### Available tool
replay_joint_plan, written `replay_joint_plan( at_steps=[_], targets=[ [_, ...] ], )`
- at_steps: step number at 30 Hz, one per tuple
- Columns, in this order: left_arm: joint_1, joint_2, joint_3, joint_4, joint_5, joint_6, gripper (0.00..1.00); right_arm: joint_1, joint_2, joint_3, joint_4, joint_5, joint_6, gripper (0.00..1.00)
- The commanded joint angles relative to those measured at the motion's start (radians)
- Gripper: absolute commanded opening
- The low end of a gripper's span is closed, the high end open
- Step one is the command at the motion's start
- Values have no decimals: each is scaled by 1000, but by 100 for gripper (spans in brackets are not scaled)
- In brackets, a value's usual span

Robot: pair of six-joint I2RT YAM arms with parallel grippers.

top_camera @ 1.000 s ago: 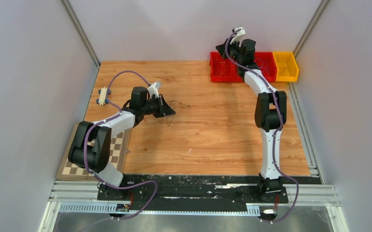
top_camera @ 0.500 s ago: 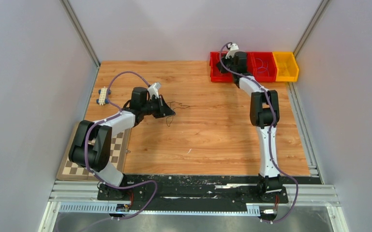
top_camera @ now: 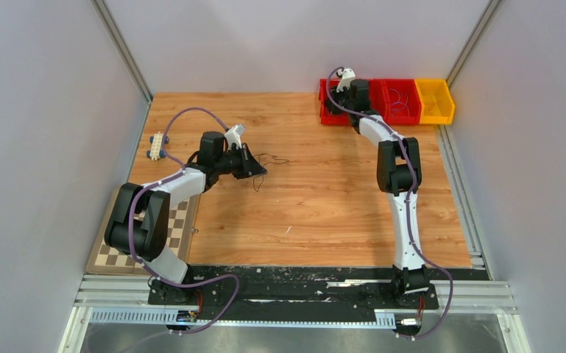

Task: Untangle the cables

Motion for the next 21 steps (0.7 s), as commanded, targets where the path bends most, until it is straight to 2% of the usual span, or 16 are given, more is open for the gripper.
replay_joint_plan(
  at_steps=[1,4,10,16,21],
  targets=[
    [5,-18,25,21,-2,16,0,5,-93,15,-8,10,-50,17],
    [6,-26,14,30,-4,10,0,2,-123,13,-7,15,-57,25],
    [7,-25,5,45,-2,-4,0,2,-171,-3,-9,-8,-69,55],
    [6,-18,9,54,3,-9,0,1,-224,-38,-9,-13,-99,62],
    [6,-16,11,62,7,-11,0,1,-269,-67,-24,-32,-131,83]
  ],
)
